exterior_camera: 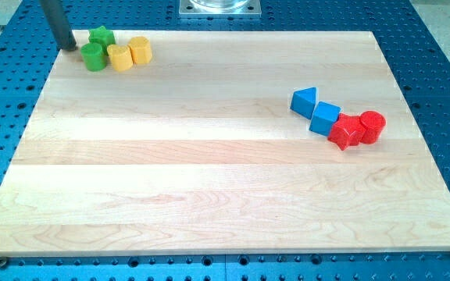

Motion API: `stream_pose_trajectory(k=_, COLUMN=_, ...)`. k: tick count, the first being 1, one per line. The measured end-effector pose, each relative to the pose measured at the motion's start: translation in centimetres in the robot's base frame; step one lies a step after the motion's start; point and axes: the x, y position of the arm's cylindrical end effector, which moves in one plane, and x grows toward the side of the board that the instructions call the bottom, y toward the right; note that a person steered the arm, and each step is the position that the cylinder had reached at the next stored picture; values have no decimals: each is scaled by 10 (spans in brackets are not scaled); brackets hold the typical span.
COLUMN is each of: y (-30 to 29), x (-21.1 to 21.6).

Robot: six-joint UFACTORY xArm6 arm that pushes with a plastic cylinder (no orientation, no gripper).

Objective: Move the hexagon and green star towards the right side

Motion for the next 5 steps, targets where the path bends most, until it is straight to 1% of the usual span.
stream_pose_trajectory(k=1, y=30, x=-1)
stream_pose_trajectory(k=2, y=130, x=30)
stream_pose_trajectory(k=3, y=178, x=51)
stream_pose_trajectory(k=4, y=192, x=117)
stream_pose_trajectory(k=5, y=176, x=122)
